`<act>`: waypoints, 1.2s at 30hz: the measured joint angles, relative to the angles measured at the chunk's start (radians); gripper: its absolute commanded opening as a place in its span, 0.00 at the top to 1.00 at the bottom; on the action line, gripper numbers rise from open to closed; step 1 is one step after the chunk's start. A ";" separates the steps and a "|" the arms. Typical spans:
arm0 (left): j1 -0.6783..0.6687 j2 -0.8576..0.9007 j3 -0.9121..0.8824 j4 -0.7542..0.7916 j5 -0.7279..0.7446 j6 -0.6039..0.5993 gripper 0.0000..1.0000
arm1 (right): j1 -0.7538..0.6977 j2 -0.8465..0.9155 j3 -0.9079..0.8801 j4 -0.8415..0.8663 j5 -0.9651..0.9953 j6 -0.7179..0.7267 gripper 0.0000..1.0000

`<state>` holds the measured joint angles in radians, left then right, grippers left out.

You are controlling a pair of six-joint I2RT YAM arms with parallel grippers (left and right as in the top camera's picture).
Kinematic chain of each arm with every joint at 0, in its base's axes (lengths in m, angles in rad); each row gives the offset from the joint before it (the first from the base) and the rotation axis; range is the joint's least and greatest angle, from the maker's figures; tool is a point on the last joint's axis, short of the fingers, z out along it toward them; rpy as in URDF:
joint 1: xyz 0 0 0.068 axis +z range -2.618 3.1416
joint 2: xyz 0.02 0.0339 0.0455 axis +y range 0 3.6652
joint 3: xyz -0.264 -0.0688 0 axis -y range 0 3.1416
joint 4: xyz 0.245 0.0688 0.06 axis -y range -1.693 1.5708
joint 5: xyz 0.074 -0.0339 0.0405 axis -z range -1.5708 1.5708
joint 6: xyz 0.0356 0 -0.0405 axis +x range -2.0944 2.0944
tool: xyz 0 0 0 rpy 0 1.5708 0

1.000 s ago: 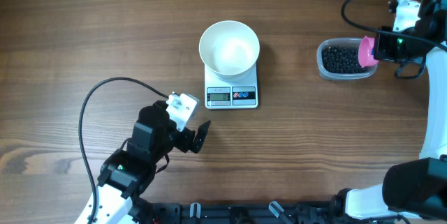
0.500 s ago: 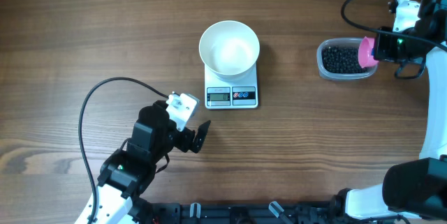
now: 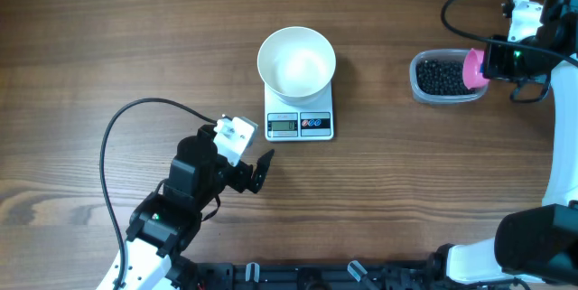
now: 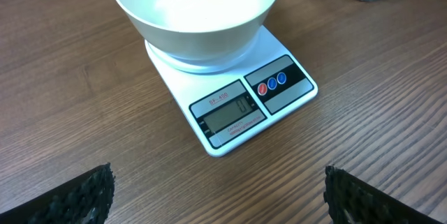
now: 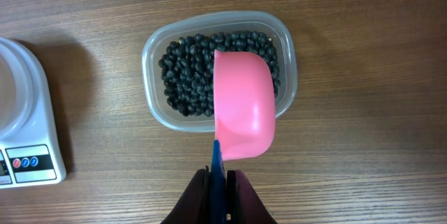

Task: Scoop item into bowl and weigh 150g on scale

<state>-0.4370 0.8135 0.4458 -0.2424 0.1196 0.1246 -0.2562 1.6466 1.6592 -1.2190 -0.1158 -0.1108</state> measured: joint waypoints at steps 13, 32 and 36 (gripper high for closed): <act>0.000 0.000 0.000 -0.090 0.000 0.000 0.00 | 0.000 0.000 0.000 0.000 0.000 0.001 0.96; 0.325 0.194 0.501 -0.427 0.211 0.080 0.00 | 0.000 0.000 0.000 -0.001 0.000 0.001 0.96; 0.373 0.290 0.787 -0.685 0.280 0.173 0.00 | 0.000 0.000 0.000 -0.004 0.000 0.001 0.96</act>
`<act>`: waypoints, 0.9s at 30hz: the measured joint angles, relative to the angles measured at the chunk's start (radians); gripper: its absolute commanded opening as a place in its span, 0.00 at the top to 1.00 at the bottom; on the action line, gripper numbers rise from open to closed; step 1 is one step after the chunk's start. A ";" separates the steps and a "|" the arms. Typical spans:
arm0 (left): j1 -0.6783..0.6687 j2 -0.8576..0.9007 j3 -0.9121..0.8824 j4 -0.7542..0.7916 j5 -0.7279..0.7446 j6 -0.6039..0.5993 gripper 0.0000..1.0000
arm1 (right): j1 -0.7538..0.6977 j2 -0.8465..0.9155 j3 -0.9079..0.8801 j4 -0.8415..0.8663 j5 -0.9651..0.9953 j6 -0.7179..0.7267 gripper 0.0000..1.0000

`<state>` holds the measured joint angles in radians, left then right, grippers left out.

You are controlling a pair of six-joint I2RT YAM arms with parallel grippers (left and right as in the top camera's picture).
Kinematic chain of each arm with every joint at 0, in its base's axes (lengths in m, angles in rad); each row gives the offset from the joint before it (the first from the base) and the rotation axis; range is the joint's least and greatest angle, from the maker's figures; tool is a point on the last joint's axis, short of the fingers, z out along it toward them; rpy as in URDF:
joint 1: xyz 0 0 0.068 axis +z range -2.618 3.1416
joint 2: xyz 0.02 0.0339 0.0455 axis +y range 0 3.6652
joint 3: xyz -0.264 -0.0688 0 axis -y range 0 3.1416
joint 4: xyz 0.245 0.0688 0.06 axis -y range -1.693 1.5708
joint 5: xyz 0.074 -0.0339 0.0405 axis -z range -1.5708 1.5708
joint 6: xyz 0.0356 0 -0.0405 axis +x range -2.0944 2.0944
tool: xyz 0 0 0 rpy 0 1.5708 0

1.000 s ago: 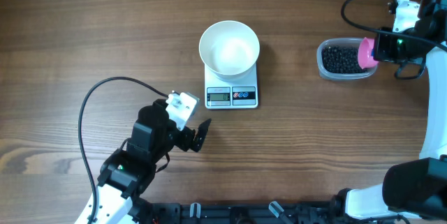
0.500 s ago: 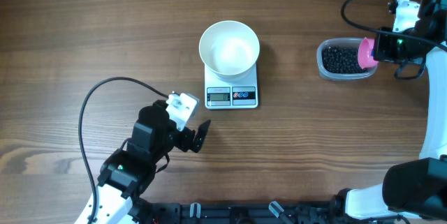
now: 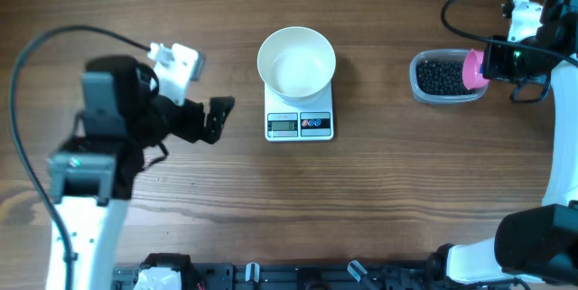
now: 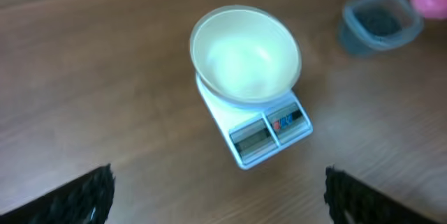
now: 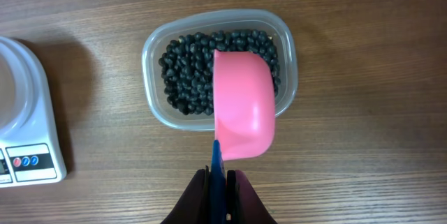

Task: Scoop item into bowl and weigh 150g on scale

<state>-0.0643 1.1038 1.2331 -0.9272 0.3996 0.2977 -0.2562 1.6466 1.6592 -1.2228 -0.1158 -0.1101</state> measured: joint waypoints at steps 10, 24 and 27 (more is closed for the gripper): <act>0.000 0.274 0.130 -0.203 0.108 0.311 0.00 | 0.000 0.000 0.000 0.000 0.000 0.000 0.96; -0.093 0.240 0.128 -0.130 -0.045 0.156 0.00 | 0.000 0.000 0.000 0.000 0.000 0.000 0.96; -0.155 0.184 0.125 -0.123 -0.097 0.121 0.00 | 0.000 0.000 0.000 0.000 0.000 0.000 0.96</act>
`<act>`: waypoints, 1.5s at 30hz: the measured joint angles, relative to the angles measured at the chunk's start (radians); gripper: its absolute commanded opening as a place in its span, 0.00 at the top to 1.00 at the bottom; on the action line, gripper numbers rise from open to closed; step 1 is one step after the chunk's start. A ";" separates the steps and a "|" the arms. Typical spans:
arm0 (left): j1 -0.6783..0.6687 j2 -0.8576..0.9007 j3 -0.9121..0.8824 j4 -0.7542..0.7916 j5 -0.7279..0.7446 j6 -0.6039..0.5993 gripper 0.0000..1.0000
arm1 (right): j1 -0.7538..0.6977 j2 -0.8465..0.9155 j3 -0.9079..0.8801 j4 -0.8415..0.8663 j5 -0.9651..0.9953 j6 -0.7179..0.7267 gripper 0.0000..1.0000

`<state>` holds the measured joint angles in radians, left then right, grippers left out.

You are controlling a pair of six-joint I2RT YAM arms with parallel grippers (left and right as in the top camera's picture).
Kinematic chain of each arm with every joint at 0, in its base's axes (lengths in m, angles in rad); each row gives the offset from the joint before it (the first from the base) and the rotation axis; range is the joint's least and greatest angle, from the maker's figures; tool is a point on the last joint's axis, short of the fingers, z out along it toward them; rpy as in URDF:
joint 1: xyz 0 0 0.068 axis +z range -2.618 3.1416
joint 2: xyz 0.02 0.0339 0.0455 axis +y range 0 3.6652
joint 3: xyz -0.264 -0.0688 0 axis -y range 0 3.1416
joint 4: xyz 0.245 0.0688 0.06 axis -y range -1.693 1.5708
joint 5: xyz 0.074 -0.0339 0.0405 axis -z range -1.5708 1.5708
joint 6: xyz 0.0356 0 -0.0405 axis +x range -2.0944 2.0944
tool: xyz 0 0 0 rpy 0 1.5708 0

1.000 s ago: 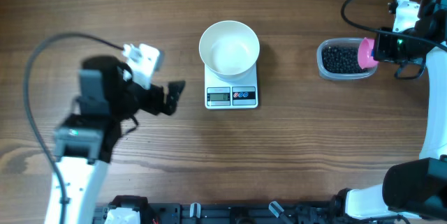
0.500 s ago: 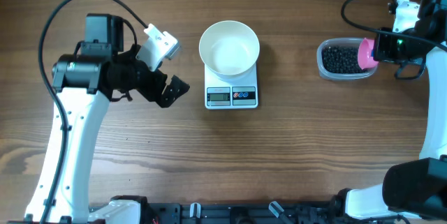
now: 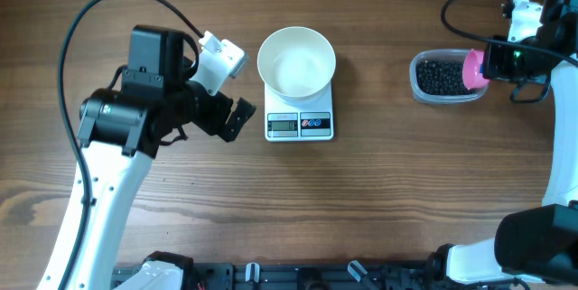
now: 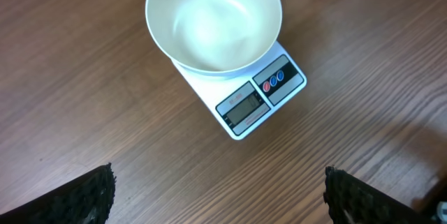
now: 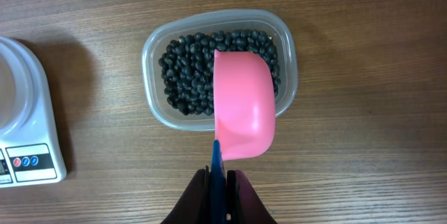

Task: Scoop item into bowl and weigh 150g on scale

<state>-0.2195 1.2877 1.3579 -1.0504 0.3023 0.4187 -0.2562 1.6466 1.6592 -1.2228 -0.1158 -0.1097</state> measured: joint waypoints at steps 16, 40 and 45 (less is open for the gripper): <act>0.000 -0.003 -0.028 -0.057 0.025 0.174 0.00 | 0.000 0.000 0.000 0.000 0.000 0.000 0.96; 0.148 -0.001 -0.065 0.023 0.182 0.358 0.00 | 0.000 0.000 0.000 0.000 0.000 0.000 0.96; 0.148 -0.001 -0.065 0.026 0.182 0.358 0.00 | 0.000 0.000 0.000 0.000 0.000 0.000 0.96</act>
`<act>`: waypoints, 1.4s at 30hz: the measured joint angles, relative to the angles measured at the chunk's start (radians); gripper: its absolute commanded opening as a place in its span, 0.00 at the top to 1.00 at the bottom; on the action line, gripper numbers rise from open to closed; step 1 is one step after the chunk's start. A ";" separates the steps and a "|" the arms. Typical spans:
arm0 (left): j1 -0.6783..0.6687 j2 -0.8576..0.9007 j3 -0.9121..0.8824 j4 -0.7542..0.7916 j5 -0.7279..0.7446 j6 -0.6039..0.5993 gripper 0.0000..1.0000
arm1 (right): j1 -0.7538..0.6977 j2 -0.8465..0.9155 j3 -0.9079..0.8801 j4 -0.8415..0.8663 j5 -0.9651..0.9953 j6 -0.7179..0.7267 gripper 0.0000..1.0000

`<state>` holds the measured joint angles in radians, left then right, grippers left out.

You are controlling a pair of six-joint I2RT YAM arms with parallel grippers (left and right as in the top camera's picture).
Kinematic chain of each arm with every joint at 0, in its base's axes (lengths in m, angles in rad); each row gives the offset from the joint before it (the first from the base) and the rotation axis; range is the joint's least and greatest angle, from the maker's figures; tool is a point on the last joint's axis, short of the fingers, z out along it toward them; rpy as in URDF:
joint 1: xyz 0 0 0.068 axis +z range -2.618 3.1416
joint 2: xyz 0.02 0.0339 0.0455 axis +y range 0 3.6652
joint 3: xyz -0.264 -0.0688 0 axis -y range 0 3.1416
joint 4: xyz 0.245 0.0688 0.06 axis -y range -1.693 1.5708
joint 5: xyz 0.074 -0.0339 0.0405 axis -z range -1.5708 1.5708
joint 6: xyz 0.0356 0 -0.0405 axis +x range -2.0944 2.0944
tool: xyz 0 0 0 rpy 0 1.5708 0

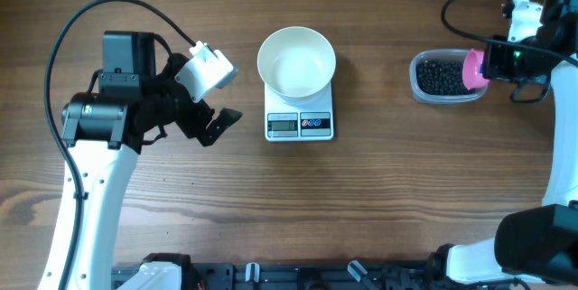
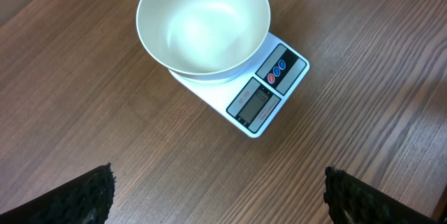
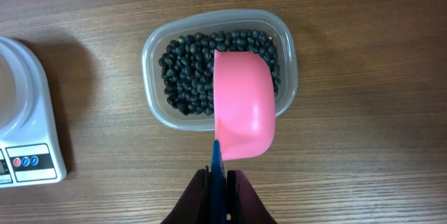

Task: Scoop item into bowl and weigh 150g on scale

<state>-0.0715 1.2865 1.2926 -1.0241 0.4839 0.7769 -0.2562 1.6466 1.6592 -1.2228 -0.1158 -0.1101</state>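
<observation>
An empty white bowl [image 1: 296, 60] [image 2: 202, 27] rests on a small white digital scale [image 1: 300, 124] [image 2: 268, 89] at the table's middle. At the right a clear tub of black beans [image 1: 442, 78] [image 3: 218, 67] sits on the wood. My right gripper [image 3: 221, 182] [image 1: 498, 60] is shut on the blue handle of a pink scoop [image 3: 242, 112] [image 1: 473, 69], whose cup hangs bottom-up over the tub. My left gripper [image 1: 217, 123] [image 2: 218, 192] hovers open, left of the scale, fingers wide apart with nothing between them.
The wooden table [image 1: 406, 200] carries only the scale, bowl and tub. A black cable [image 1: 68, 32] loops over the left arm and another [image 1: 461, 1] over the right arm. A dark rail [image 1: 298, 276] runs along the front edge.
My left gripper has drawn back a little to the left and farther from the scale. The right gripper, scoop and tub are unchanged.
At first my left arm sat low near the front edge, its open gripper just before the scale. Then it stood raised at the far left, then close beside the scale, and now slightly left again. My right gripper held the scoop over the beans throughout.
</observation>
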 measured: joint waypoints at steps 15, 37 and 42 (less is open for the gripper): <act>0.000 0.000 0.000 0.000 0.000 0.000 0.00 | 0.000 0.053 0.000 -0.014 0.000 -0.027 0.96; 0.000 0.002 0.000 0.000 0.000 0.000 0.00 | 0.000 0.166 -0.023 0.120 0.020 -0.034 0.96; 0.000 0.003 0.000 0.000 0.000 0.000 0.00 | 0.000 0.183 -0.048 0.148 0.013 -0.034 0.96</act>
<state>-0.0715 1.2896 1.2926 -1.0241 0.4839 0.7769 -0.2562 1.8297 1.6115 -1.0752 -0.1032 -0.1444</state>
